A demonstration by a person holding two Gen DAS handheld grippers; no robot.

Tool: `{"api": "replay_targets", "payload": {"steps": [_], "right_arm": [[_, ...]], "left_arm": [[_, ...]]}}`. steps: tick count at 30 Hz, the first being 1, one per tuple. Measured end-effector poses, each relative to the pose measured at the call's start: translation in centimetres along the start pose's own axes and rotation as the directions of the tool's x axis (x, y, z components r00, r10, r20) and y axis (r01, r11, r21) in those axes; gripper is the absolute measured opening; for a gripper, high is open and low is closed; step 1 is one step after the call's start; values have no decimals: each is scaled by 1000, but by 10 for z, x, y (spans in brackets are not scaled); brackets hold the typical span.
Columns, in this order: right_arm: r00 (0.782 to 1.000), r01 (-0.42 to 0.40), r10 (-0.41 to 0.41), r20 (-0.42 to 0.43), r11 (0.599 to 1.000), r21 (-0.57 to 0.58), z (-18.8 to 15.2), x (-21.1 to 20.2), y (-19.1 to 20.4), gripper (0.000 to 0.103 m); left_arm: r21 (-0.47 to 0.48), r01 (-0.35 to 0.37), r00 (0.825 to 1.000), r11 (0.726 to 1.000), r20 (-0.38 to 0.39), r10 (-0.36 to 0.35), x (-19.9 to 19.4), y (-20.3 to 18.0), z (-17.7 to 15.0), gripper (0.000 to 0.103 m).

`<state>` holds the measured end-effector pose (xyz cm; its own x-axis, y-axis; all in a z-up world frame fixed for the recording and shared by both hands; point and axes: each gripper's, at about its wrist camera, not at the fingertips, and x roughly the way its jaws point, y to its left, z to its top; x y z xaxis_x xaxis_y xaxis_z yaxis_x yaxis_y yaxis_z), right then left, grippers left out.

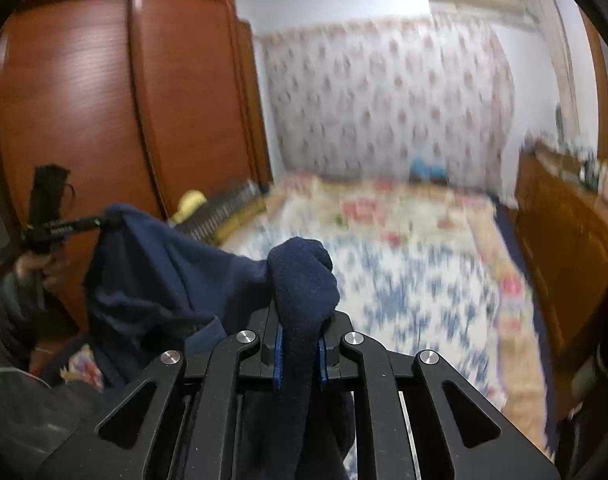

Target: Fold small clothes

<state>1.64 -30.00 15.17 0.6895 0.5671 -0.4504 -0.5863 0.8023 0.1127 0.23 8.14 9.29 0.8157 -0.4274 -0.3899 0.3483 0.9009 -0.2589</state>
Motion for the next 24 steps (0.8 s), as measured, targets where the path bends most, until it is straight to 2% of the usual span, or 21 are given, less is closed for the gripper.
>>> {"api": "replay_targets", "payload": {"steps": [3, 8, 14, 16, 18, 24], "right_arm": [[995, -16, 21, 101, 999, -48, 39, -28, 17, 9], [977, 50, -16, 213, 987, -152, 104, -53, 39, 9], [950, 155, -92, 299, 969, -192, 158, -75, 46, 9], [940, 181, -111, 323, 964, -194, 167, -85, 44, 9], [932, 177, -106, 347, 967, -180, 169, -95, 42, 9], [933, 213, -146, 329, 961, -176, 158, -102, 34, 9]], "left_arm": [[32, -19, 995, 999, 94, 16, -25, -5, 27, 9], [78, -74, 971, 994, 232, 54, -64, -10, 75, 9], [138, -120, 937, 983, 344, 67, -91, -14, 118, 9], [148, -119, 927, 982, 371, 56, -99, -16, 125, 9], [159, -121, 924, 980, 378, 52, -98, -17, 123, 9], [154, -105, 936, 982, 349, 45, -77, -9, 119, 9]]}}
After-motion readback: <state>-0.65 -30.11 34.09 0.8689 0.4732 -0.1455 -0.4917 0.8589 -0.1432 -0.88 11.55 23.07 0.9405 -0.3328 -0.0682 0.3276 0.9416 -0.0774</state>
